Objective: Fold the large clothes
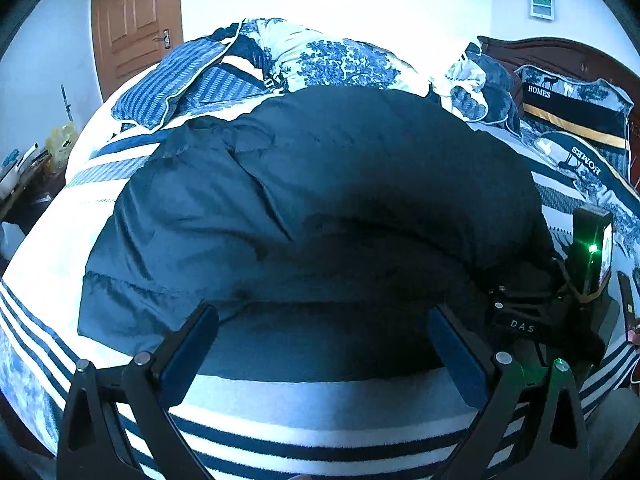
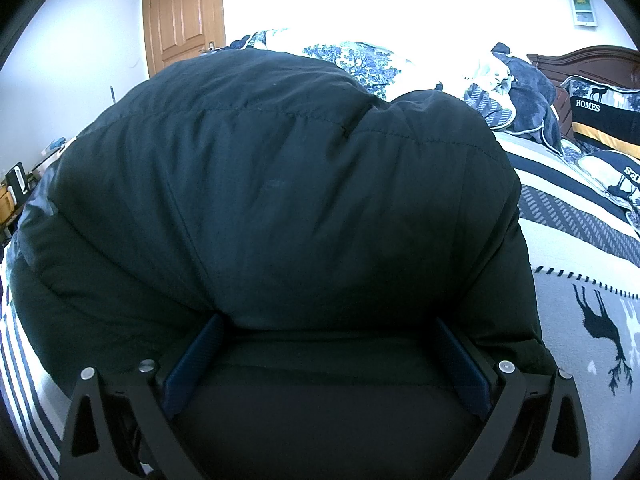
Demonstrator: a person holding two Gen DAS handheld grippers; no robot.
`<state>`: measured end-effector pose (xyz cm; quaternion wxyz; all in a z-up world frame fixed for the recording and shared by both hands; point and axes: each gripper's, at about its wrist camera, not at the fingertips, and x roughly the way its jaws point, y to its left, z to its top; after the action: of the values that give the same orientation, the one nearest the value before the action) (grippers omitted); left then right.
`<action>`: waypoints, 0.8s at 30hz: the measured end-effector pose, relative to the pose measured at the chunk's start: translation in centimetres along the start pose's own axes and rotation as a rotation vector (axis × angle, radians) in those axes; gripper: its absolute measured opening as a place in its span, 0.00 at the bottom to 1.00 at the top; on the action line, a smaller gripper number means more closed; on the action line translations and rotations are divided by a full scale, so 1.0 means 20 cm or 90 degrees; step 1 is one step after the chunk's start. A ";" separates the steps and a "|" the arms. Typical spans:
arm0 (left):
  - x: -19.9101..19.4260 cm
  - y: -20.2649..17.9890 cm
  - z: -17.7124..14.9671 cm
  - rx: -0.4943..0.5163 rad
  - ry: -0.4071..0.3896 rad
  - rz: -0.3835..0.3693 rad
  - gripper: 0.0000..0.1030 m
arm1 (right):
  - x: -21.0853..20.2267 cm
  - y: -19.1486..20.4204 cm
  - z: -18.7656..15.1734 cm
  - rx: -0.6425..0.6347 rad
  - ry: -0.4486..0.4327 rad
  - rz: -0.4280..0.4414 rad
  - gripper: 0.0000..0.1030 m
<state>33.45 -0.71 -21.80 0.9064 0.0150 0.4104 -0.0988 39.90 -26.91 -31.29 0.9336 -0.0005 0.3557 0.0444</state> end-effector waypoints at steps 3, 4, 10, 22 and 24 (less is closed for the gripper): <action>-0.02 0.02 0.00 -0.016 -0.001 -0.004 1.00 | 0.00 0.00 0.00 0.000 0.000 0.000 1.00; -0.03 0.03 0.00 -0.022 0.001 -0.005 1.00 | 0.00 0.00 0.00 0.000 0.000 0.000 1.00; -0.09 0.06 0.01 -0.022 -0.010 0.011 1.00 | 0.00 0.00 0.00 0.001 0.000 0.000 1.00; -0.06 0.22 -0.08 -0.077 0.003 0.004 1.00 | 0.00 0.00 0.00 0.002 -0.001 0.001 1.00; -0.01 0.23 -0.09 -0.086 0.018 -0.002 1.00 | 0.01 0.01 0.00 0.006 -0.003 -0.008 1.00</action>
<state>32.91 4.09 -23.07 0.8995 -0.0456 0.4286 -0.0720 40.04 -26.66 -31.33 0.9346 0.0018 0.3539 0.0367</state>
